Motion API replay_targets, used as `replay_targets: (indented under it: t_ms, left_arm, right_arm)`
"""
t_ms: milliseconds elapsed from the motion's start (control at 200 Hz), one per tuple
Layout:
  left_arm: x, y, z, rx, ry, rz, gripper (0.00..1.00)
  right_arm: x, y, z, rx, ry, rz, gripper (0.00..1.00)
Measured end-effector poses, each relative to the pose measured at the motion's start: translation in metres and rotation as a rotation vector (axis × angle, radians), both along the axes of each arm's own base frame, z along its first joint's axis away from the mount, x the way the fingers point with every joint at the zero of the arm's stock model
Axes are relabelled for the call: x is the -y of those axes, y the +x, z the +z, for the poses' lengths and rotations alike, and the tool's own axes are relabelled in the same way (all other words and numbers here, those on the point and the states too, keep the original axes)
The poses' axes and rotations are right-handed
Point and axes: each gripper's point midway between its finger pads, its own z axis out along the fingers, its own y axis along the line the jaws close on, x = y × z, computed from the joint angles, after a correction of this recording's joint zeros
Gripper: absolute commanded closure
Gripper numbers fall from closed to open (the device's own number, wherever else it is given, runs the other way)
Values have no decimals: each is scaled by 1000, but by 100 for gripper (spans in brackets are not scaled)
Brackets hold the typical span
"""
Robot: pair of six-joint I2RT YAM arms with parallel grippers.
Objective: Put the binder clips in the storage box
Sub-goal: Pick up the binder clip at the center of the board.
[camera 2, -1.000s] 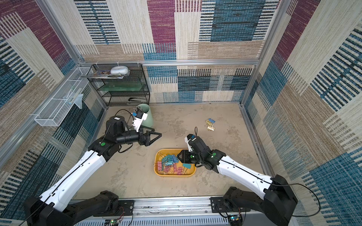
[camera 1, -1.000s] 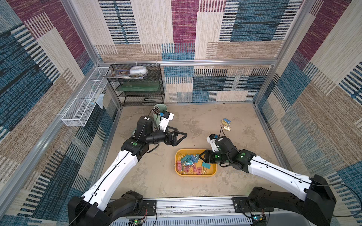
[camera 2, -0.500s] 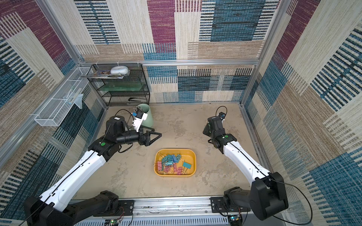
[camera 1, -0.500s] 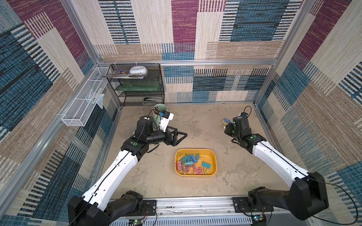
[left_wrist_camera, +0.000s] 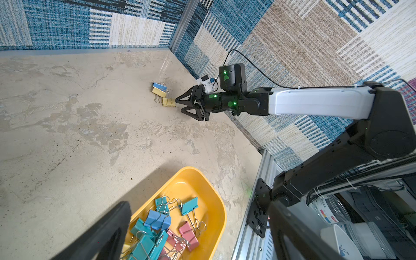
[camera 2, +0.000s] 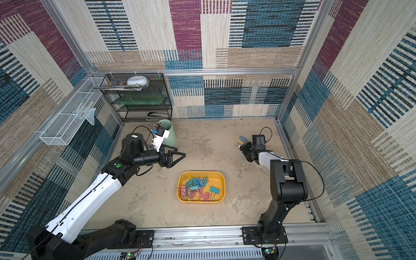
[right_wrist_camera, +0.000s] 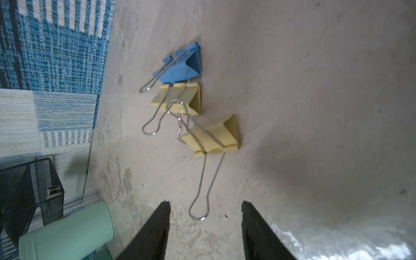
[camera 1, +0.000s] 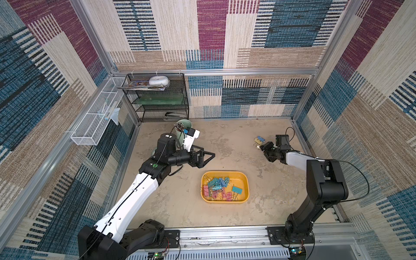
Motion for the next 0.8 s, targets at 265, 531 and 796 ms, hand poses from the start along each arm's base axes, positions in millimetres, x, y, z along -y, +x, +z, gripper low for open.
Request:
replay_targets:
  t_ms: [265,531,796]
  left_arm:
    - [0,0,0,0,0,0,1]
    - [0,1,-1,-4,1,0,1]
    - [0,1,-1,-4,1,-1,1]
  right_arm:
    - [-8,5,-14,-14,60,37,69]
    - [-11,0,-15,-17,74,42,86]
    - [-7,-23,16,42,37,54,100]
